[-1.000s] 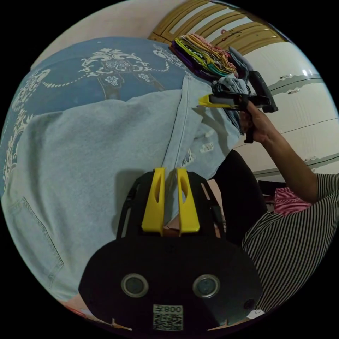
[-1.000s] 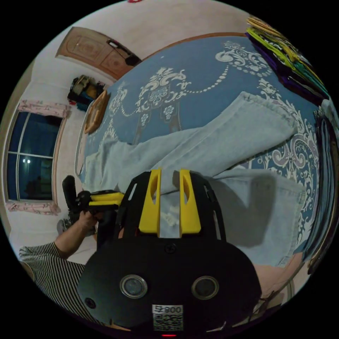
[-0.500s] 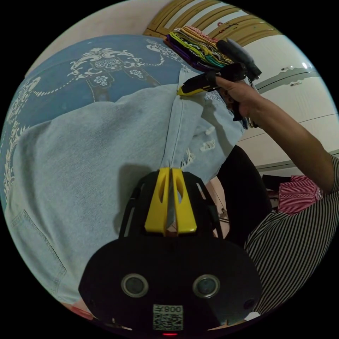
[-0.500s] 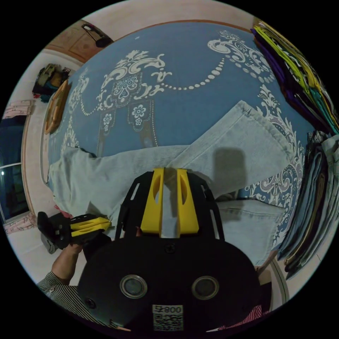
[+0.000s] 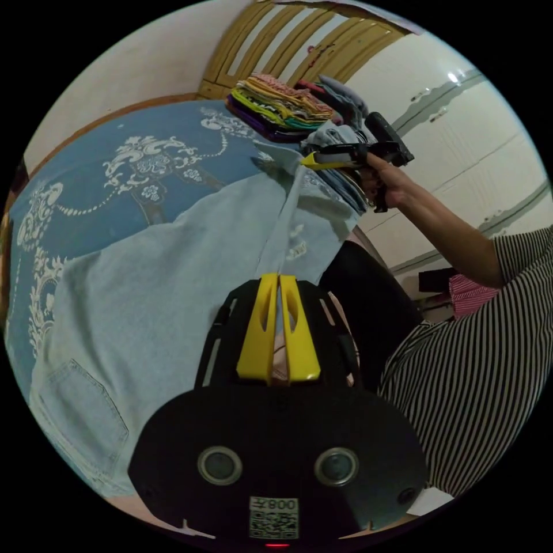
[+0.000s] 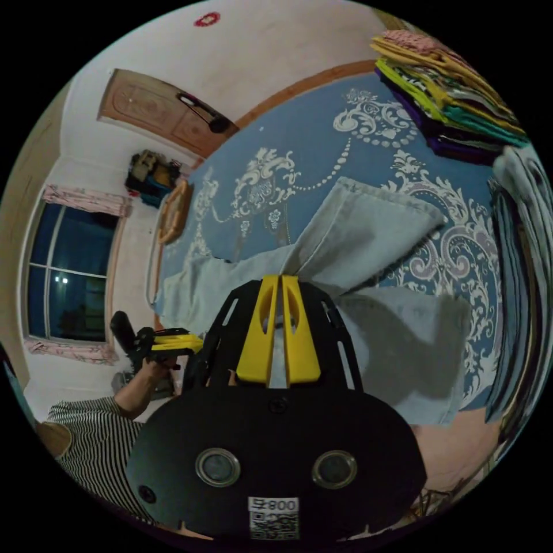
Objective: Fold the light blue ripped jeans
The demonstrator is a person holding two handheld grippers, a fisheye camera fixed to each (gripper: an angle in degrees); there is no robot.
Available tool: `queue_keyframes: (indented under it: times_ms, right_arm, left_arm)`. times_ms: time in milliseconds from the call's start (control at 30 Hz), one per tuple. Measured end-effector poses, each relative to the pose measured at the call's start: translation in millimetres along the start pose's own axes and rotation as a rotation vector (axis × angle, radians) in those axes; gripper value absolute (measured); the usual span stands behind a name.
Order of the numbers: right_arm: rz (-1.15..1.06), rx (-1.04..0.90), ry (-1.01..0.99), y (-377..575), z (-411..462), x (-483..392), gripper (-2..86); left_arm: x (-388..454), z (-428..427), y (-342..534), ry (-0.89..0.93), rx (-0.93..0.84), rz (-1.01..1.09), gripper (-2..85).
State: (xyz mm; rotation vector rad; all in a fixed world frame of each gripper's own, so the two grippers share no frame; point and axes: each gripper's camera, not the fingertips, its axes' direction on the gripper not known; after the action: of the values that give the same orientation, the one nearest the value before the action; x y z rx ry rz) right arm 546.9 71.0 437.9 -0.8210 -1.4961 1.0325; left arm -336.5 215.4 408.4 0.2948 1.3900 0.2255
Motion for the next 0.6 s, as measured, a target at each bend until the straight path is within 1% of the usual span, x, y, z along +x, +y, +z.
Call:
queue_keyframes:
  times_ms: [167,233,367,433,467,500,533,600]
  right_arm:
    - [0.059,0.036,-0.071,84.6,-40.0,22.1,0.6]
    - [0.109,0.031,-0.09,125.6,-45.8,37.1,0.6]
    - [0.196,-0.009,-0.102,170.8,-42.8,63.0,0.6]
    - [0.234,-0.099,-0.04,187.0,-35.9,77.0,0.6]
    - [0.238,-0.111,-0.001,190.7,-36.0,79.2,0.7]
    - [0.231,-0.145,0.082,197.1,-37.2,82.0,0.9]
    - [0.217,-0.153,0.128,203.6,-41.6,83.2,1.2]
    - [0.168,-0.116,0.174,211.8,-53.4,78.8,2.1]
  left_arm:
    - [2.5,45.3,12.2,-0.05,-0.092,0.098,0.4]
    - [-1.6,65.8,17.9,-0.049,-0.126,0.102,0.4]
    - [-18.2,120.9,27.3,-0.063,-0.218,0.067,0.4]
    - [-27.2,146.3,28.8,-0.083,-0.278,0.055,0.4]
    - [-33.8,162.1,28.9,-0.081,-0.326,0.044,0.3]
    - [-36.9,169.2,28.6,-0.074,-0.349,0.037,0.3]
    - [-41.4,179.3,27.9,-0.069,-0.37,0.028,0.3]
    - [-43.4,185.4,26.2,-0.068,-0.338,0.054,0.3]
